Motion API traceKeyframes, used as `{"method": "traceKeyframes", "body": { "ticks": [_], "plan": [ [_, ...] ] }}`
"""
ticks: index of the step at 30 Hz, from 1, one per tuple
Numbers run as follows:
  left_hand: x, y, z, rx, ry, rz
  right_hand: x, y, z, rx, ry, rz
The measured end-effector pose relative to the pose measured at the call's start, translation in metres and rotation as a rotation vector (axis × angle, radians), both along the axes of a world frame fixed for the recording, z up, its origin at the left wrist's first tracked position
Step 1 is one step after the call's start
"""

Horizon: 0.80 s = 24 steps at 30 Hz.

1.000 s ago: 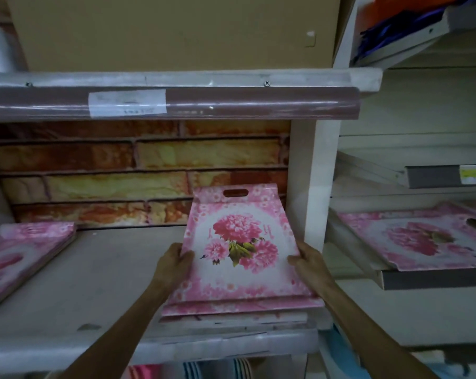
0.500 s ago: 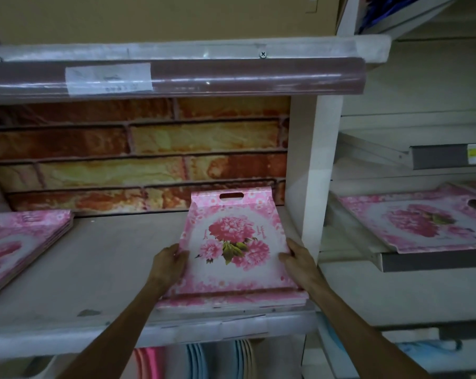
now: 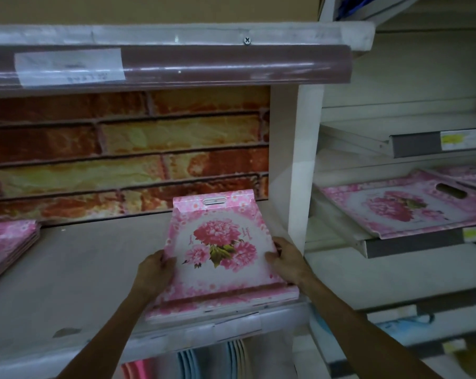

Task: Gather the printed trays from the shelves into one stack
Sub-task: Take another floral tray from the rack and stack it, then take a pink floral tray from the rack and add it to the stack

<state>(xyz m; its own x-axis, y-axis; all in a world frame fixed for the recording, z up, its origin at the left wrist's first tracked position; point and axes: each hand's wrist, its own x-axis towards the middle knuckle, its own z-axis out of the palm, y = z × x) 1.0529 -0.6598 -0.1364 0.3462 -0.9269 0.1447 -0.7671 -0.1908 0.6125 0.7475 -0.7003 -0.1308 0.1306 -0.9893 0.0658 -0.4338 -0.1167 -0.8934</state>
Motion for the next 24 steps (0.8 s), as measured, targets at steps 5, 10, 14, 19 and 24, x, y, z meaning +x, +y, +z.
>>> {"method": "traceKeyframes", "body": {
  "ticks": [5, 10, 14, 19, 24],
  "plan": [
    [0.004, 0.012, 0.021, -0.238, -0.094, -0.045, -0.023, 0.003, 0.023, -0.097, -0.174, -0.136],
    [-0.038, 0.027, 0.057, -0.525, -0.029, -0.261, -0.064, 0.04, 0.065, -0.167, -0.426, -0.179],
    [-0.087, 0.031, 0.07, -0.558, 0.062, -0.454, -0.101, 0.065, 0.082, -0.241, -0.499, -0.276],
    [-0.158, 0.027, 0.078, -0.559, 0.022, -0.684, -0.158, 0.081, 0.09, -0.276, -0.566, -0.405],
    [-0.237, 0.009, 0.08, -0.593, -0.022, -0.819, -0.227, 0.084, 0.092, -0.333, -0.555, -0.474]
  ]
}}
